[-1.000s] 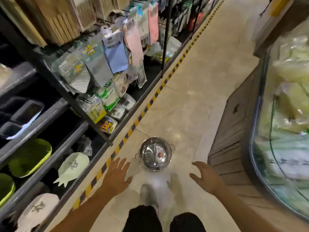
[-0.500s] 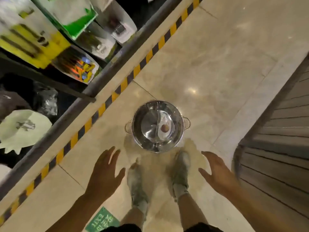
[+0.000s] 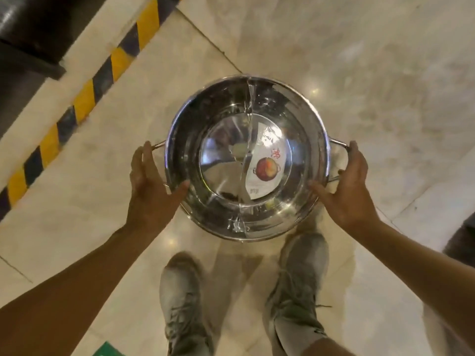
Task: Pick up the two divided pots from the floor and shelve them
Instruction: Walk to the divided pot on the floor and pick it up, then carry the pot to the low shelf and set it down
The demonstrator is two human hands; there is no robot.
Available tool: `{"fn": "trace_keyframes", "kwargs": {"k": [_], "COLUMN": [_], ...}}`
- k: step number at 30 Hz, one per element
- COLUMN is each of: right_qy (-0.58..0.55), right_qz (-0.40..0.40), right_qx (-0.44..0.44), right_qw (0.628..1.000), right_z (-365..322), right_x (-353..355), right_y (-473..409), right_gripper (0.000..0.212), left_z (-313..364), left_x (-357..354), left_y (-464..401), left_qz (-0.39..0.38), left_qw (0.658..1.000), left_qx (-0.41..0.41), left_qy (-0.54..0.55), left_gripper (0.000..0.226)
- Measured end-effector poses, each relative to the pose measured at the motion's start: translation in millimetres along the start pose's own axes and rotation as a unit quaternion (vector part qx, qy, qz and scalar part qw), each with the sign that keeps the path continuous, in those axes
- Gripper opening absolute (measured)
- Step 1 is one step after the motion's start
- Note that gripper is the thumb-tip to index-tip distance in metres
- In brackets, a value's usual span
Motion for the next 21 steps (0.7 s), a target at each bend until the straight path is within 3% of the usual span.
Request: {"fn": "trace_keyframes", "kwargs": {"k": [6,11,16,21], "right_qy": [-0.005,-0.038,-0.031,-0.062], "right_qz": [0.040,0.059,0.040,0.024], "right_qx": [-0.018,-0.010,0.028,0.050], "right_qw": [0.999,0.998,0.998,0.997], "right_z": [7.4,-9.2,-68.6,-165.6], "right_x": [0.0,19.7,67.8,144.3], "right_y": [-19.4,-2.2,45.8,108.3], "right_gripper": [0.107,0.097,0.097,0.099], "left_z": [-3.2,1.8,18.8,49.3], "left_x": [-12.5,18.3,110.8,245.0], "left_y": [-15.2,-5.7,33.6,94.2], "left_qz": [0.025,0.024,0.033,0.046], "left_qw": [0.999,0.999,0.999,0.997], "left_qx": [0.017,0.002,0.006,0.014], "left_qy": [0.023,0.021,0.026,0.053], "left_gripper": [0.100,0.103,0.109,0.100]}}
Point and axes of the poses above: each hand's wrist, its own y-axis away from the middle knuckle, its own x-axis out of the back of the hand, z = x × y, the point moved 4 cm from there along -y, towards the middle knuckle, and after that the axes turned 15 degrees about -y, right-handed, at the moved point
